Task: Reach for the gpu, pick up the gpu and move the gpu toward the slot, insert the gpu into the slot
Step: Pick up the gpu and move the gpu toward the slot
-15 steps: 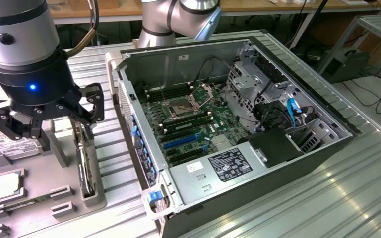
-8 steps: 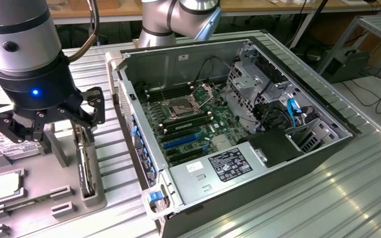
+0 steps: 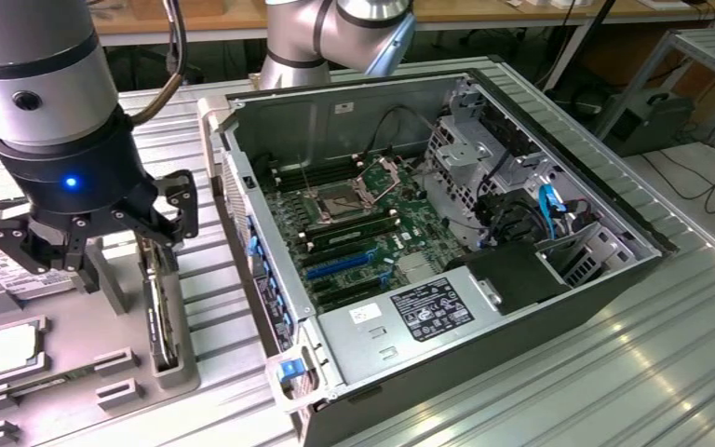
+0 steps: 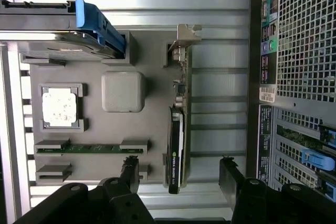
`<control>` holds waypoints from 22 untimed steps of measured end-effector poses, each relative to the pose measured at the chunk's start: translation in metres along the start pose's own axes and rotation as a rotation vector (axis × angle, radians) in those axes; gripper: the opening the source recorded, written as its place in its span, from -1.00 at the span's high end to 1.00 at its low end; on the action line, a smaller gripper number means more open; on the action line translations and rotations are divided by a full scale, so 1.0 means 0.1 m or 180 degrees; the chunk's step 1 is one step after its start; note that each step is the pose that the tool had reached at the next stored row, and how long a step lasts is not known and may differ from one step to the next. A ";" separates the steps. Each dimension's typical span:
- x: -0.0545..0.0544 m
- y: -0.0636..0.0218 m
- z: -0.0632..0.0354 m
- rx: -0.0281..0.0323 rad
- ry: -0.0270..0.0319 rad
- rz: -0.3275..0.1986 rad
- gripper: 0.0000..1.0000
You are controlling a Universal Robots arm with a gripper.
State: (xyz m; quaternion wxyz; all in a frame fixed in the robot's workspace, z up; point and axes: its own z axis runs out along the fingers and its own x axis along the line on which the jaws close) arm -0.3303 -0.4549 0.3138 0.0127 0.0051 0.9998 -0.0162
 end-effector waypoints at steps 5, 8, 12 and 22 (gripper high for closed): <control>0.00 0.002 0.049 0.0000 0.0000 0.0000 -0.44; 0.00 0.002 0.076 0.0000 0.0000 0.0000 -0.44; 0.00 0.003 0.108 -0.0001 0.0000 0.0000 -0.44; 0.01 0.007 0.215 -0.0001 0.0000 0.0000 -0.44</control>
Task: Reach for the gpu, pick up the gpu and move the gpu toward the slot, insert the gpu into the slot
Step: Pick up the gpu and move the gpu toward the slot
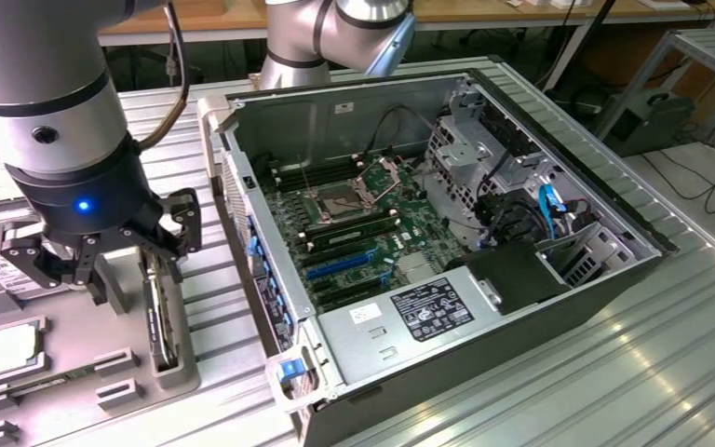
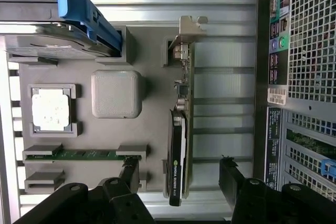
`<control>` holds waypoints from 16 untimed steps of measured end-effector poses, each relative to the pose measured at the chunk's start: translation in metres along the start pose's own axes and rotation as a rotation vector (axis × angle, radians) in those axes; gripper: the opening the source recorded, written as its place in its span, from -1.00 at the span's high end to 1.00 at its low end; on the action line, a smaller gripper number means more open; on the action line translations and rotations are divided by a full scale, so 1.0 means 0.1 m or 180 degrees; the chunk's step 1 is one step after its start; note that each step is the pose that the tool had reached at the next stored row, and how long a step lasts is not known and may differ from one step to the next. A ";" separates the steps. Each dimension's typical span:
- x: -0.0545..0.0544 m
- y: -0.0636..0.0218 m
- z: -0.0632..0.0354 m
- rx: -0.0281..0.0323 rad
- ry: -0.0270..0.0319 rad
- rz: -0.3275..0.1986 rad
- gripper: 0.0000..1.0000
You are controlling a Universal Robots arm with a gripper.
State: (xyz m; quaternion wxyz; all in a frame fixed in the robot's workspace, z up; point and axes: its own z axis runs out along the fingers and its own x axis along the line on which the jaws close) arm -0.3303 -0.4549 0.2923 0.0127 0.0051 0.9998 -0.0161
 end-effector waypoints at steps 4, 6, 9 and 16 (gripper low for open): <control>0.00 0.001 0.047 -0.0001 -0.0001 0.0000 -0.44; 0.00 0.002 0.070 -0.0001 -0.0001 0.0000 -0.44; 0.00 0.003 0.107 -0.0004 -0.0003 0.0000 -0.44; 0.00 0.004 0.200 -0.0005 -0.0008 0.0000 -0.44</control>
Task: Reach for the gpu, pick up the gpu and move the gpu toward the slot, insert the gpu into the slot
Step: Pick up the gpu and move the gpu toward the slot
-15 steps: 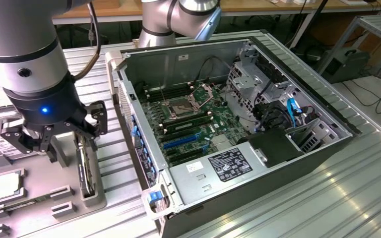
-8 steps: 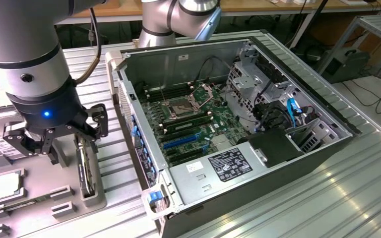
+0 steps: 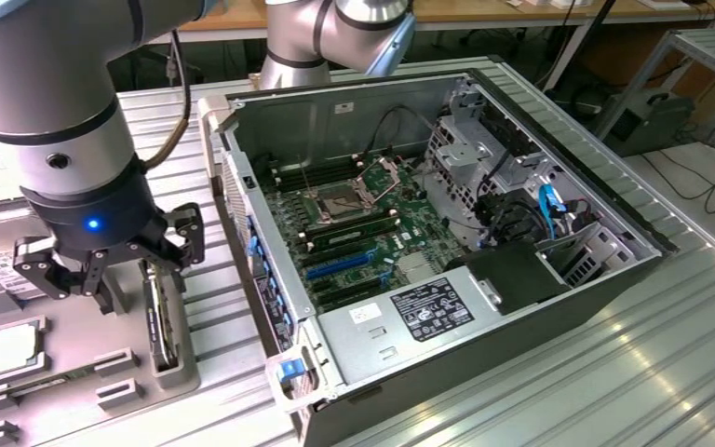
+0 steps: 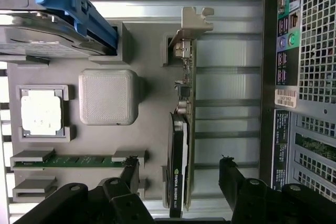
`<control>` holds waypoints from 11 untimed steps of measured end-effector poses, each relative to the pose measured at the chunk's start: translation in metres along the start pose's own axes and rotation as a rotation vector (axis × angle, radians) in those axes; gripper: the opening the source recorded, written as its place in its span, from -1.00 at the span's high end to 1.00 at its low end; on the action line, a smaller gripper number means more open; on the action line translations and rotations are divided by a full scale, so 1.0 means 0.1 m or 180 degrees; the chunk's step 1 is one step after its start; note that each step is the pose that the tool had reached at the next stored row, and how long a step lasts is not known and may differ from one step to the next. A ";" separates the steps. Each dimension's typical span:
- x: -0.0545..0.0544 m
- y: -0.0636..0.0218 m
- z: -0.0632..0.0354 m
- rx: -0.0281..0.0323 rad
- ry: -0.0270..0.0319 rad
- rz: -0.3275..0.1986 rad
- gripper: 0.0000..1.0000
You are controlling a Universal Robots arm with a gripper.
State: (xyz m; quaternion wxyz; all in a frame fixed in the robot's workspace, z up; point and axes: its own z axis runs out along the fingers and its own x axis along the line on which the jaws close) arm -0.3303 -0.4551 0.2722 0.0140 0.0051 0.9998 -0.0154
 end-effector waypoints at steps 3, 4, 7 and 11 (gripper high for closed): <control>0.00 0.001 0.035 0.0000 -0.0003 0.0000 -0.44; 0.00 0.001 0.042 0.0000 -0.0005 0.0000 -0.44; 0.00 0.010 0.057 0.0002 -0.0008 0.0001 -0.44; 0.00 0.026 0.081 0.0007 -0.0011 0.0068 -0.44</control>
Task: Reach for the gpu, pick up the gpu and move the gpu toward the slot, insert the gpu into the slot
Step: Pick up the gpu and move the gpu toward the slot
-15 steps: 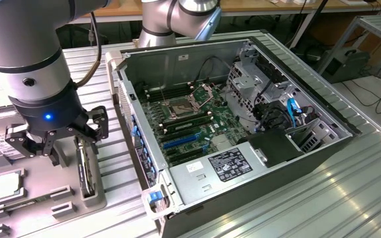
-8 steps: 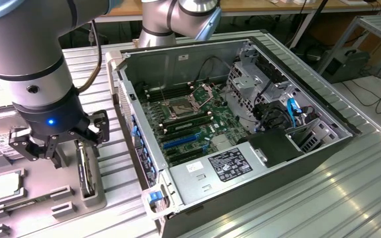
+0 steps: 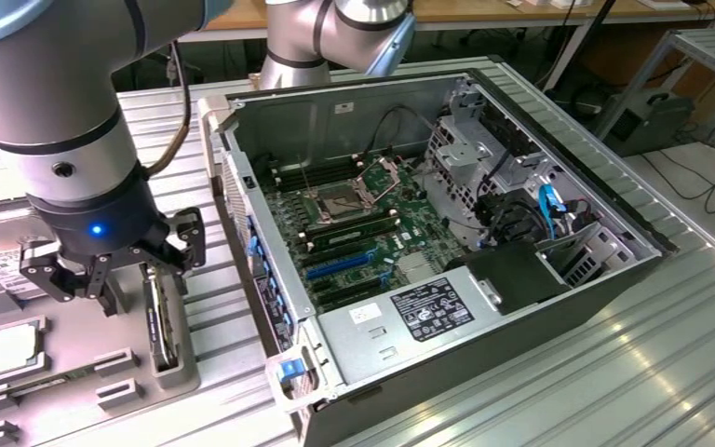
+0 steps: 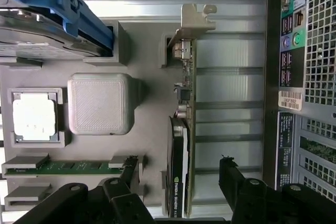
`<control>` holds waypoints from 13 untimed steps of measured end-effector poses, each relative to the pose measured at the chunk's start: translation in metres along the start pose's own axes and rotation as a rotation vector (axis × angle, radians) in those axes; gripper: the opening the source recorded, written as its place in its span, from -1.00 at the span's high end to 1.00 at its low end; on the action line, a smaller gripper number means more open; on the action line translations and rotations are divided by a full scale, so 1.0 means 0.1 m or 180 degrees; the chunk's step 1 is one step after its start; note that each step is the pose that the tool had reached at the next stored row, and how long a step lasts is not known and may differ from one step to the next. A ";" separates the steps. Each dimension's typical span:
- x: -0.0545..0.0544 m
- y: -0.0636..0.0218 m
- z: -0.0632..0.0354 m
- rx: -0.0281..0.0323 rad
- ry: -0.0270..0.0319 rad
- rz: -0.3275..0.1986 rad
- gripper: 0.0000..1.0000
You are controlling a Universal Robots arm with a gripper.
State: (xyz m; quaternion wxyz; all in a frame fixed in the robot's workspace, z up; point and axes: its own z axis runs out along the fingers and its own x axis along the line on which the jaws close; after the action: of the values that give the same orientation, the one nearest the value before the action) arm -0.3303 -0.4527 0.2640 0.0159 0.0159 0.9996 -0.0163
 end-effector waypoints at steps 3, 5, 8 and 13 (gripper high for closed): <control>0.00 0.003 0.021 0.0002 0.0002 0.0056 -0.44; 0.00 0.006 0.048 0.0003 0.0002 0.0070 -0.44; 0.00 0.009 0.115 0.0002 0.0002 0.0070 -0.44; 0.01 0.012 0.202 0.0003 0.0003 0.0070 -0.44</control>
State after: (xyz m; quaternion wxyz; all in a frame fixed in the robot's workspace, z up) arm -0.3303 -0.4522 0.2438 0.0157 0.0269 0.9994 -0.0166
